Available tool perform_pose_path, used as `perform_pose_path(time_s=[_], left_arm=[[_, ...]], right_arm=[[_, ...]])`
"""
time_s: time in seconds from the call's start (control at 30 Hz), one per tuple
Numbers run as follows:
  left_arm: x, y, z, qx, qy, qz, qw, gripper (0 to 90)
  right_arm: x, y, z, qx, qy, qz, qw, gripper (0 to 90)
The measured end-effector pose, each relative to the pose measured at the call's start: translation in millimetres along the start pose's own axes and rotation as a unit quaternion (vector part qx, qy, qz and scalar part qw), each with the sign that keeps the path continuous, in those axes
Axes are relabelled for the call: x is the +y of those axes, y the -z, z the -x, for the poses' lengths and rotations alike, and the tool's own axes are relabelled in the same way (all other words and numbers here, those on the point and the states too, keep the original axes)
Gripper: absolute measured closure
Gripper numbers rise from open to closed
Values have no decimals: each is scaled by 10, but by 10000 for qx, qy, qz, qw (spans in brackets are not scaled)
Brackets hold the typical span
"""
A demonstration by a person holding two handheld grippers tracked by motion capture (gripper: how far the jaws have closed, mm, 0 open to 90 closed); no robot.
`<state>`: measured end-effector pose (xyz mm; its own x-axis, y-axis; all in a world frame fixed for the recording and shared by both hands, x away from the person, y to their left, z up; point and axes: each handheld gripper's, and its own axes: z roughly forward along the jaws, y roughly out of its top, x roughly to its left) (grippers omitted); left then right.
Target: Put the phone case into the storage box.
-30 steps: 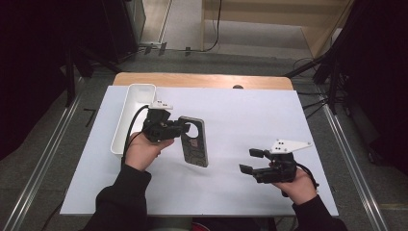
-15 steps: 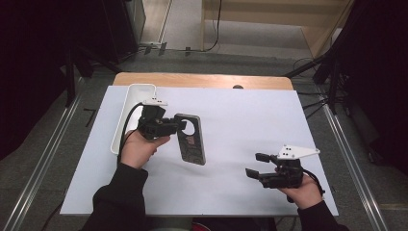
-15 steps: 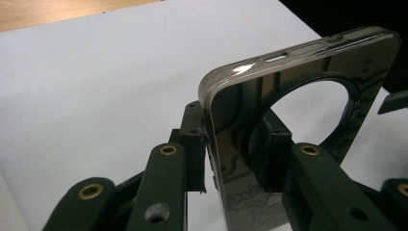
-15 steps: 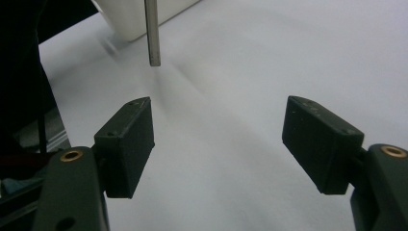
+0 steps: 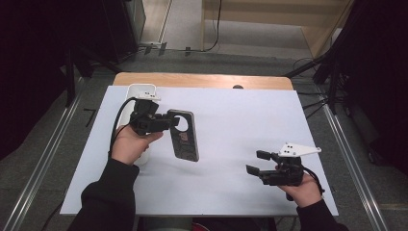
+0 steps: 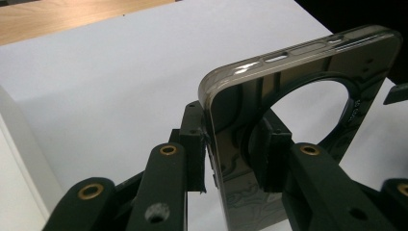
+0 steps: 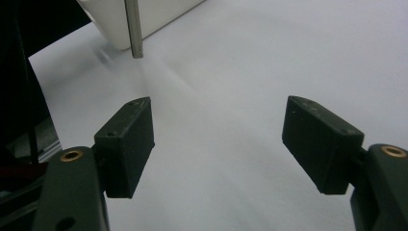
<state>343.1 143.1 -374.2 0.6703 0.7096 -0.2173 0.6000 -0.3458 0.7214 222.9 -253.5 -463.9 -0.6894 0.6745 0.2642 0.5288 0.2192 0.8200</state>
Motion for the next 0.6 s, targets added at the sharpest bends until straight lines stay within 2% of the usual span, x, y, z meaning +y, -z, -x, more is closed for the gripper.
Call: perform_pose_path(time_s=[0.2,0.27,0.6], left_arm=[[35,53,-7,-144,79,17,9999,693],[50,66,-9,-153,46,0,9999,693],[89,54,-89,-234,136,-18,9996,693]], right_arm=[[-7,7,5,53,14,-29,10000,257],[-8,9,7,62,4,-17,10000,255],[-16,-20,-6,114,33,-107,9999,255]])
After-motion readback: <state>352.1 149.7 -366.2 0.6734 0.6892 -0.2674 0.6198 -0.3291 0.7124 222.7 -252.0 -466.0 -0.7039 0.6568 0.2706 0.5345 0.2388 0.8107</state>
